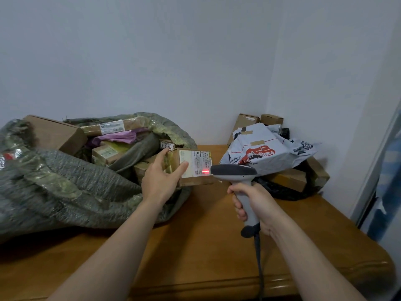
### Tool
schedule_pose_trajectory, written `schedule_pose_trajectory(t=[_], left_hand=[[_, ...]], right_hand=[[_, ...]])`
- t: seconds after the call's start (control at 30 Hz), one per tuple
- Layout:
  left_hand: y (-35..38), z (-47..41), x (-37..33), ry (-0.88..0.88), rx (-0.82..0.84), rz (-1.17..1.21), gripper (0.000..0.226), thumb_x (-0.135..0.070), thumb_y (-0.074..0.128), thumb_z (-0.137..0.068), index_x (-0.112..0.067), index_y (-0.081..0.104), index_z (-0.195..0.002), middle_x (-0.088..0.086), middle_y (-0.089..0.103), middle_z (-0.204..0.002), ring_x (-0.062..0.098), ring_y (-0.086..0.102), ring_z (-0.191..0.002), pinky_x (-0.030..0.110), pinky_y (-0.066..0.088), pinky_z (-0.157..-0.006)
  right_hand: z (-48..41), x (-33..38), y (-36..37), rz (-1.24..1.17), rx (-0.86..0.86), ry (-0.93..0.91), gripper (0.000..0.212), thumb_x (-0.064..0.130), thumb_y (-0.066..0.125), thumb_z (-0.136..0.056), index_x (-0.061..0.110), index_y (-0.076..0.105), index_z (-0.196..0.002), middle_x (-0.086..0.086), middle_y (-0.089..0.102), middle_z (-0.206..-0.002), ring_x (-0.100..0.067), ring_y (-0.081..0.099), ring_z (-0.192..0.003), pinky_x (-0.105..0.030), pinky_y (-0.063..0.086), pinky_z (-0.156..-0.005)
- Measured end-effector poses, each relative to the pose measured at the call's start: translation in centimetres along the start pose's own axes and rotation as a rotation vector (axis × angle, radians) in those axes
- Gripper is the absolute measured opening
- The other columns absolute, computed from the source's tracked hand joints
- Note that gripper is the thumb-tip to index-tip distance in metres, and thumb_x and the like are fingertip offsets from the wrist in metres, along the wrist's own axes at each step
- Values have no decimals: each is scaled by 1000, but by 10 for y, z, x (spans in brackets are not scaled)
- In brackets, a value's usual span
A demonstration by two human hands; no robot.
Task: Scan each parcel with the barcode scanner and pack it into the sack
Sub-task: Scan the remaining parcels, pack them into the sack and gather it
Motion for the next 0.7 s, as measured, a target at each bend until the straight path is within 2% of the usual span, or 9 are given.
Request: schedule_pose_trajectory(t=[0.07,0.17,0.3,0.37,0.43,0.5,0.6,0.67,0.7], left_hand=[[-4,-1,2,-11,13,26,76,-79,62,-82,-49,38,-147,-5,65,-134,23,62,-121,49,56,-97],[-20,-5,7,-34,37,100,70,-85,55,-79,-53,42,-140,-11,68,-124,20,67,-110,49,59,-92],[-50,-11,13,-43,113,254,55,-73,60,-88,-45,51,-134,-15,70,-113,12,73,-96,47,62,-85],[-65,-13,11,-70,240,397,49,-64,65,-90,-41,54,-131,-7,72,-116,16,75,-96,48,62,-88],[-82,-14,9,-102,352,434,46,-63,65,-86,-41,53,-125,-2,71,-121,15,75,-97,45,62,-88],[-99,-19,11,-131,389,398,59,-69,66,-80,-38,51,-128,-1,69,-125,17,74,-102,44,62,-87],[-120,-24,13,-157,439,363,68,-72,65,-79,-31,50,-131,-1,69,-127,20,72,-109,43,61,-87],[-135,-24,12,-120,413,295,55,-74,52,-86,-32,54,-122,-6,69,-120,14,69,-106,38,55,-88],[-142,-26,15,-78,365,182,48,-72,46,-91,-33,56,-117,-9,68,-116,11,67,-104,38,51,-89]], right_hand=[[-1,0,-1,22,-36,-14,26,29,67,-94,3,71,-91,-6,54,-59,-16,48,-48,-27,38,-47],[-8,2,2,-42,-163,-61,32,38,76,-88,6,71,-85,-10,65,-69,-16,57,-54,-26,44,-49],[-26,3,23,-161,-278,-79,41,38,85,-80,16,69,-110,-7,76,-101,-21,73,-75,-28,49,-55],[-32,5,42,-160,-258,-63,50,45,87,-74,19,69,-113,-3,78,-101,-24,75,-83,-28,49,-57],[-36,7,62,-153,-188,-57,54,51,87,-68,19,72,-109,-1,80,-95,-22,72,-80,-27,47,-56],[-38,10,80,-158,-137,-57,62,53,87,-60,16,74,-108,-2,81,-93,-17,68,-74,-26,45,-54],[-42,12,97,-204,-88,-28,58,43,89,-68,11,73,-113,-6,80,-96,-13,71,-67,-23,47,-48],[-44,13,106,-269,-62,-14,49,32,88,-75,9,70,-115,-9,80,-98,-14,75,-68,-22,50,-47],[-46,14,110,-299,-65,-17,47,30,87,-76,9,70,-115,-8,80,-98,-16,77,-73,-24,54,-52]])
Point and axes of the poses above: each hand's wrist, its own z-axis away from the middle knuckle, its own y-axis out of the palm, x = y × z, the point moved 3 cm from there along -z, towards the middle knuckle
